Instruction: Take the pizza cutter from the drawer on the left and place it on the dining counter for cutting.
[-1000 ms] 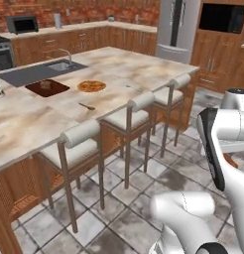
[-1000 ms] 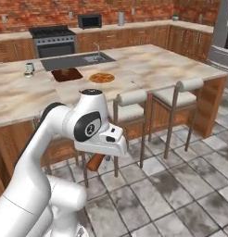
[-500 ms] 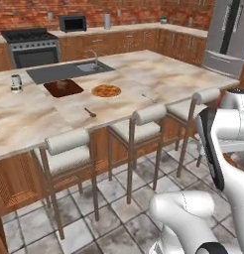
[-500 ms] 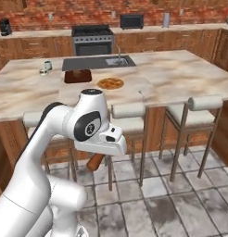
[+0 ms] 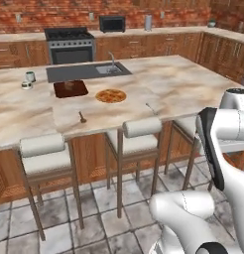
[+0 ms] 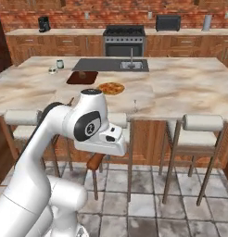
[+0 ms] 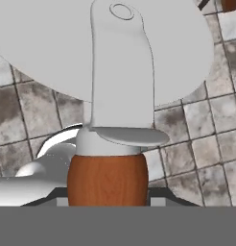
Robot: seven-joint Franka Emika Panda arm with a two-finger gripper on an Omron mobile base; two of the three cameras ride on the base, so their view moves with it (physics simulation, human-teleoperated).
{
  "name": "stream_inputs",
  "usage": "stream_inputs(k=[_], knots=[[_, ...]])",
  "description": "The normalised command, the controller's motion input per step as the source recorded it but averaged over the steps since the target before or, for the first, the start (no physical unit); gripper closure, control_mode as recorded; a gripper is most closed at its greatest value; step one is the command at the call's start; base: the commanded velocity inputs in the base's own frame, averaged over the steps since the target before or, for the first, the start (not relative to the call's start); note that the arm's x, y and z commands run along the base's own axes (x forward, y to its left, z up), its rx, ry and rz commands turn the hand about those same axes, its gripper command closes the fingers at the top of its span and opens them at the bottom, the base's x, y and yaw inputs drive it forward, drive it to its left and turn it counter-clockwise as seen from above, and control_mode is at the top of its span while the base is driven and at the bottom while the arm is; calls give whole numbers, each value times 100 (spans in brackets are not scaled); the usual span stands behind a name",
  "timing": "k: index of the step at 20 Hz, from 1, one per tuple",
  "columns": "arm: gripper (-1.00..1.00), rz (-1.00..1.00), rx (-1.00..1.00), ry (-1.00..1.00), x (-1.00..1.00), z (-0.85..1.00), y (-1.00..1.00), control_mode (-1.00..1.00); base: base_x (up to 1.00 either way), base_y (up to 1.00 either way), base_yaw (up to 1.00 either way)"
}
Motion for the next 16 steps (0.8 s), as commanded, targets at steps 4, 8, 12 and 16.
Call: stream_inputs(k=[4,8,12,16], knots=[[100,0,0,0,0,0,0,100,65,-99,31],[100,0,0,0,0,0,0,100,82,-96,26],[100,0,0,0,0,0,0,100,81,-62,21],[100,0,0,0,0,0,0,100,51,1,10]])
